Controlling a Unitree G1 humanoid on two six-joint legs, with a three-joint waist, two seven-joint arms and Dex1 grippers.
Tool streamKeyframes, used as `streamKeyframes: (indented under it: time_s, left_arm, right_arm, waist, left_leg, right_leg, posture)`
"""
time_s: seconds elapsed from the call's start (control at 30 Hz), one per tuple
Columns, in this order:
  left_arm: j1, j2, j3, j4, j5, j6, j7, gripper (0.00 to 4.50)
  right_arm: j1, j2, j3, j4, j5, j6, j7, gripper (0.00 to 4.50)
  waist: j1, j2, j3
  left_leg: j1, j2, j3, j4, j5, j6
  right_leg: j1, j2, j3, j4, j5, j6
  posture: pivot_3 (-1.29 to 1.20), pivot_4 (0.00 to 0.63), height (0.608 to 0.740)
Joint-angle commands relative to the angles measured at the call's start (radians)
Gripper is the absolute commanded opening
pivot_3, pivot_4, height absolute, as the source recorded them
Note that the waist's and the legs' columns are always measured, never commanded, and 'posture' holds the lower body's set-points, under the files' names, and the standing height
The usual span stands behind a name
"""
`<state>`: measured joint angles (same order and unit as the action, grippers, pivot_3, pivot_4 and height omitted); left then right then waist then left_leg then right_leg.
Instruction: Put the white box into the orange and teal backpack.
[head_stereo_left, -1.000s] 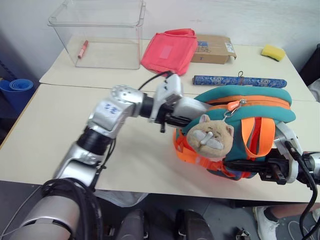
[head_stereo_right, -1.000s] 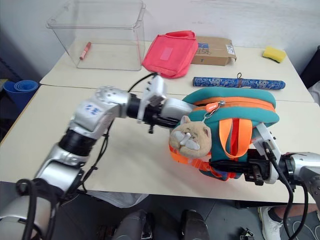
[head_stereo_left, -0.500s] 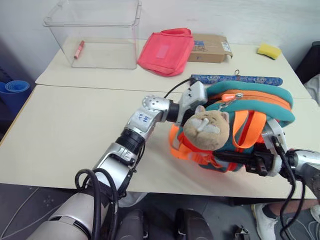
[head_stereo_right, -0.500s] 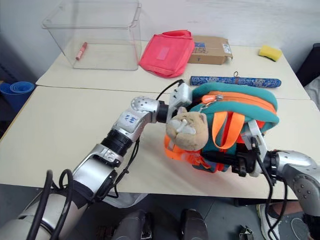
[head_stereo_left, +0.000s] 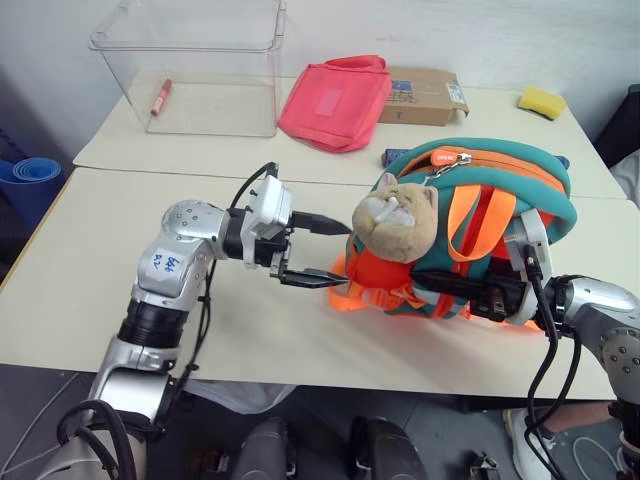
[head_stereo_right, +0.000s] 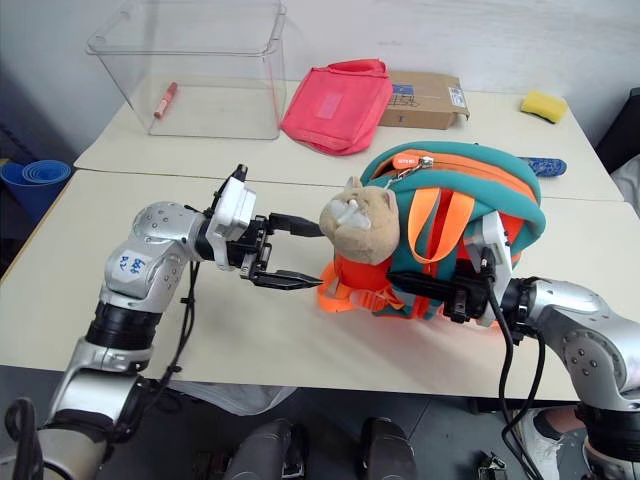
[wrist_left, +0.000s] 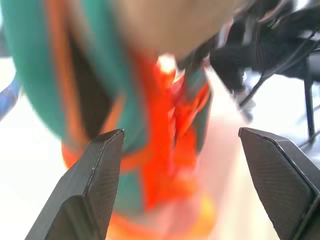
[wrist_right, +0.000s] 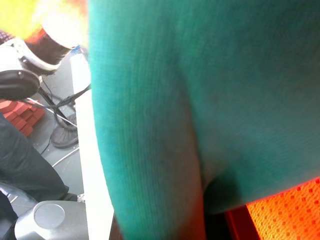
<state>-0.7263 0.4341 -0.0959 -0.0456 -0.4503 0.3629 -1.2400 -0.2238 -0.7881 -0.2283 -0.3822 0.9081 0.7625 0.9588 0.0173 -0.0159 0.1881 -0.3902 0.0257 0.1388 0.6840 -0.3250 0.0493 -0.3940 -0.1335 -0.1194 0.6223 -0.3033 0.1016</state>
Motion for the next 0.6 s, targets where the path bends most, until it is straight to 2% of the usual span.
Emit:
streamKeyframes:
  time_s: [0.03,0.23,0.33,0.47,0.6]
  left_arm:
    - [0.005,-0.032,0.024,-0.096,-0.030,0.022,0.100,3.84]
    - [-0.005,-0.123,0.005,-0.095,-0.032,-0.002,0.186,3.84]
    - [-0.016,-0.149,-0.003,-0.082,-0.022,-0.014,0.205,3.30]
    - [-0.028,-0.164,0.022,-0.075,-0.057,0.004,0.214,2.15]
    - [-0.055,-0.091,0.088,-0.014,-0.052,-0.004,0.202,1.07]
  right_arm:
    - [0.016,-0.006,0.008,-0.003,-0.012,-0.014,0.019,0.00]
    - [0.041,-0.007,0.017,0.016,-0.043,-0.045,0.061,0.00]
    - [0.053,-0.008,0.015,0.022,-0.051,-0.058,0.073,0.00]
    - [0.083,-0.012,0.002,0.016,-0.051,-0.069,0.079,0.00]
    - [0.117,-0.018,-0.030,0.010,-0.046,-0.076,0.074,0.00]
  waist:
    - [0.000,0.000,0.000]
    - [-0.001,0.000,0.000]
    - [0.001,0.000,0.000]
    - [0.005,0.000,0.000]
    - [0.005,0.000,0.000]
  left_leg:
    - [0.000,0.000,0.000,0.000,0.000,0.000]
    - [0.002,0.001,0.002,0.000,0.001,-0.001]
    - [0.002,0.001,0.002,0.000,0.001,-0.001]
    - [0.002,0.001,0.002,0.000,0.001,-0.001]
    - [0.002,0.001,0.002,0.000,0.001,-0.001]
  right_leg:
    - [0.000,0.000,0.000,0.000,0.000,0.000]
    - [0.000,0.002,0.000,0.000,0.000,0.000]
    - [0.000,0.002,0.001,0.000,0.000,0.000]
    - [0.000,0.002,0.000,-0.001,0.000,0.000]
    - [0.000,0.002,0.000,-0.001,0.000,0.000]
  posture:
    - [0.00,0.150,0.740]
    - [0.00,0.150,0.740]
    - [0.00,0.150,0.740]
    - [0.00,0.150,0.740]
    - [0.00,0.150,0.740]
